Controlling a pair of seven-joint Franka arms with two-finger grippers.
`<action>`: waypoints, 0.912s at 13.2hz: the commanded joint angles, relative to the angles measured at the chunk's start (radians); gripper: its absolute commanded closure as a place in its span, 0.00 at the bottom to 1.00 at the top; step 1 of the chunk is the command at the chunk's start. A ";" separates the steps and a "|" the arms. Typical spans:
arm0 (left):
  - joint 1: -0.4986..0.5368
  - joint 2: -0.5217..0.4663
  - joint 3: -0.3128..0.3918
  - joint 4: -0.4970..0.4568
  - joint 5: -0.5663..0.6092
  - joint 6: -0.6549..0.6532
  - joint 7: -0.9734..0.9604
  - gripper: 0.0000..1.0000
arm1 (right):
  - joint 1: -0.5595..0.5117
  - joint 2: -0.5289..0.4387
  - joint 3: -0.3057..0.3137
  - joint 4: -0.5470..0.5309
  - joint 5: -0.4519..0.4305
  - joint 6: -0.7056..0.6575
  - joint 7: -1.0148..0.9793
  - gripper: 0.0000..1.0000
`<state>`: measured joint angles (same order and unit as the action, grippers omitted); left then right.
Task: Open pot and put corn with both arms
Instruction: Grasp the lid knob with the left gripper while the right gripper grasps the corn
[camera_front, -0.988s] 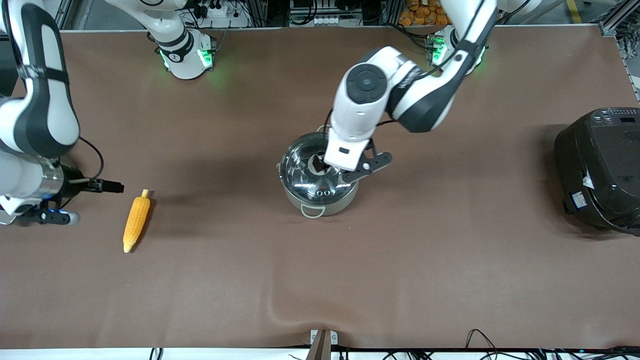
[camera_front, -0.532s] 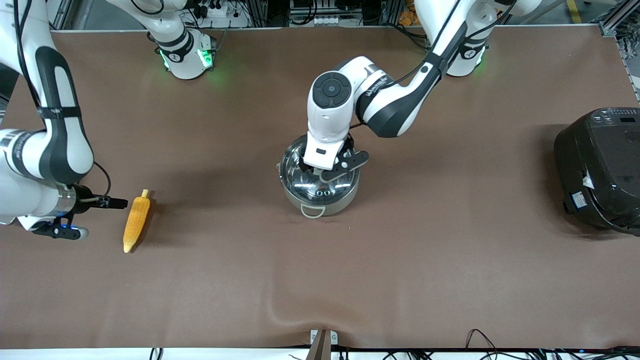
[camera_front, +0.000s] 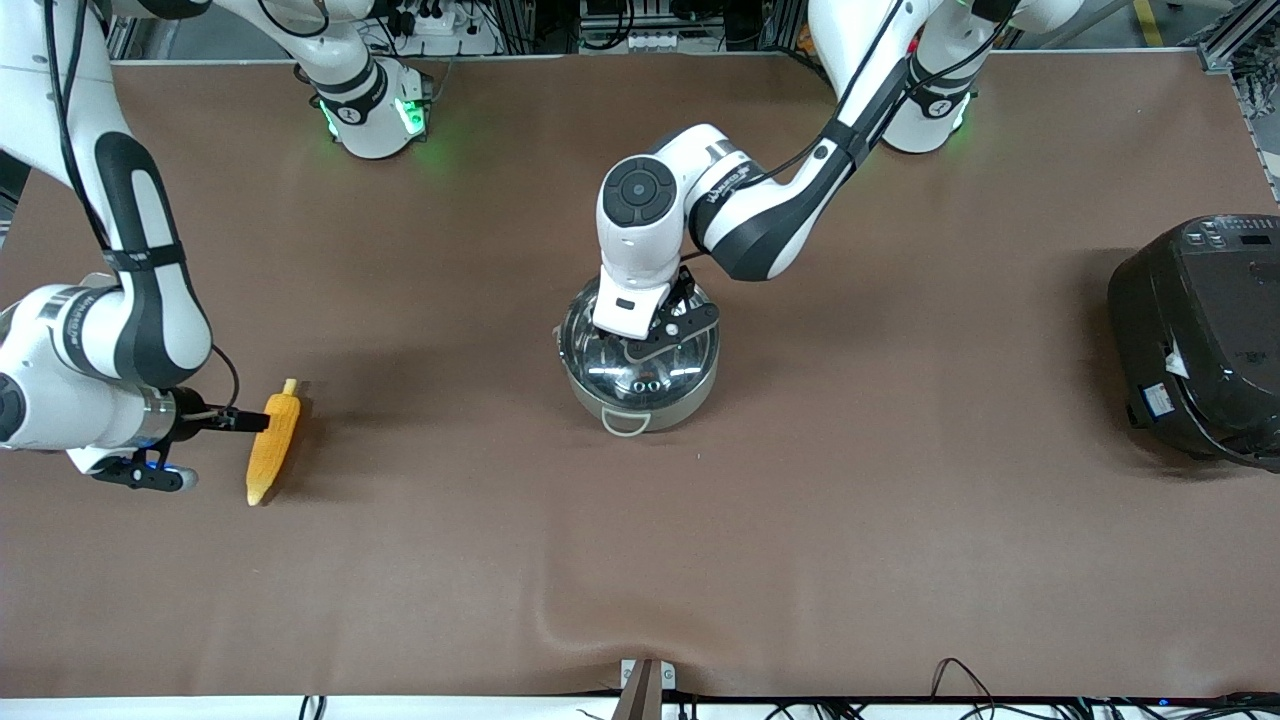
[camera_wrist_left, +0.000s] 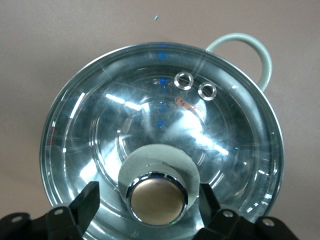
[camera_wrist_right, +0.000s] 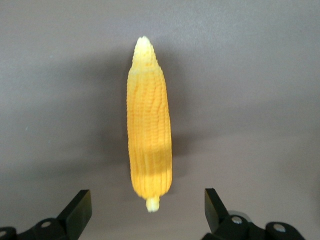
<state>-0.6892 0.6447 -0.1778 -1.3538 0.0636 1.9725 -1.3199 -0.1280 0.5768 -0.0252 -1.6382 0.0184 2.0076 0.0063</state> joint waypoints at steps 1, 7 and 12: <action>-0.009 0.013 0.003 0.024 0.033 -0.003 -0.019 0.32 | -0.024 0.052 0.014 0.011 -0.011 0.057 -0.005 0.00; -0.007 0.009 0.003 0.024 0.033 -0.003 -0.013 1.00 | -0.025 0.103 0.016 -0.028 -0.003 0.120 -0.003 0.00; 0.010 -0.129 -0.005 0.002 0.022 -0.079 -0.021 1.00 | -0.019 0.118 0.016 -0.029 -0.003 0.134 -0.005 0.00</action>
<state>-0.6884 0.6176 -0.1787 -1.3356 0.0646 1.9650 -1.3199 -0.1353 0.6902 -0.0234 -1.6633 0.0185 2.1206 0.0063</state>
